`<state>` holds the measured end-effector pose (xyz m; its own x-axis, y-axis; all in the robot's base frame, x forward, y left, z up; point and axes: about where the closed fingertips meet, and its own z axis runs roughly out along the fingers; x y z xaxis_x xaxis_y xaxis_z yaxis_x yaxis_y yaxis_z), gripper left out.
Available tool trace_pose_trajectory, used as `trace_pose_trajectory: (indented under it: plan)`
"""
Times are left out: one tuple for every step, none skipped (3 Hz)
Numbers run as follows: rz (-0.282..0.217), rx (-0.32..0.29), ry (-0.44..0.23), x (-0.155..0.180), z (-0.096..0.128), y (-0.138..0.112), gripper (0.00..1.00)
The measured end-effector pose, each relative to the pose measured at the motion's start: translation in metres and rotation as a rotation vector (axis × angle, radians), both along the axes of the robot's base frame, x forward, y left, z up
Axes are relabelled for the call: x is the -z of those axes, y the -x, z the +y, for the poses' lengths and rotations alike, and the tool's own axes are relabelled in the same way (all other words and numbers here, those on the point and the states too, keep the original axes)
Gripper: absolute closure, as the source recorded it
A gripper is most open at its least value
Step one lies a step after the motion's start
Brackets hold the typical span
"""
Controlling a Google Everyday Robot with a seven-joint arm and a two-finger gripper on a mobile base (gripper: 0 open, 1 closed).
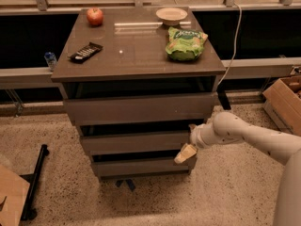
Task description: Open middle drawer
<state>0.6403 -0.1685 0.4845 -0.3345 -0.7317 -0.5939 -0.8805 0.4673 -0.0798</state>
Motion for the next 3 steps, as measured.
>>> trace_pose_trajectory:
  plan:
    - [-0.042,0.027,-0.021,0.013,0.005,-0.020,0.00]
    - [-0.060,0.036,-0.056,0.035,0.010,-0.050,0.00]
    - [-0.022,0.045,-0.080,0.066,0.015,-0.070,0.18]
